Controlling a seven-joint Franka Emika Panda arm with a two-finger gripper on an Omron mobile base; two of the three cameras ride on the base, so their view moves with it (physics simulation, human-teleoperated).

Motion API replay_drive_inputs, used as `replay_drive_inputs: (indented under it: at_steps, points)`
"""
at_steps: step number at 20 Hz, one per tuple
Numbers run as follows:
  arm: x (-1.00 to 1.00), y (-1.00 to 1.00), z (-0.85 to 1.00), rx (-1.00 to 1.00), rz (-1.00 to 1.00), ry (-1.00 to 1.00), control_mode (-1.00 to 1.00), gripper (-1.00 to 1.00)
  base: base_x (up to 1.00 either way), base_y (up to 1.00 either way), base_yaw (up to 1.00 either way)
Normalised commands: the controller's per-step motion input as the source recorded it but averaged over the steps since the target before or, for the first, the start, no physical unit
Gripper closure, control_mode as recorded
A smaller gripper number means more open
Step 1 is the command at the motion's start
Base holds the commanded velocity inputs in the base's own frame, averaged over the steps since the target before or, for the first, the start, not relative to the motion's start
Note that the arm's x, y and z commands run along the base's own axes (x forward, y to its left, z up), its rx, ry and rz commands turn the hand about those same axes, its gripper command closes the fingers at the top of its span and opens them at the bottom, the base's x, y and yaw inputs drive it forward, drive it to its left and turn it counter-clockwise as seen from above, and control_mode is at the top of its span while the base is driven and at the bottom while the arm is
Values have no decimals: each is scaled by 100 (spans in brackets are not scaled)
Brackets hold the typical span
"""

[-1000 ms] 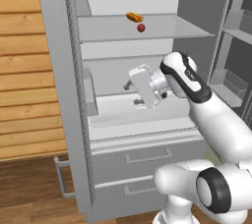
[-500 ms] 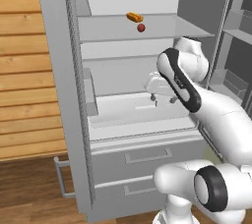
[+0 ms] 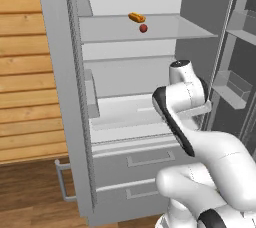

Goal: Take the strawberry from the fridge and place it on top of the pancake, located on the dining counter.

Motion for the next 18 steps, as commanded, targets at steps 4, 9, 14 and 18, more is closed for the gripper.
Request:
replay_drive_inputs:
  at_steps: [4,9,14,18]
  points:
    - [-53,-3,34,22,-14,-45,-100,-100,0,0,0]
    - [-10,4,56,24,3,-20,-100,-100,0,0,0]
    - [-57,23,14,0,25,-7,-100,-100,0,0,0]
    - [-38,31,1,0,44,0,-100,-100,0,0,0]
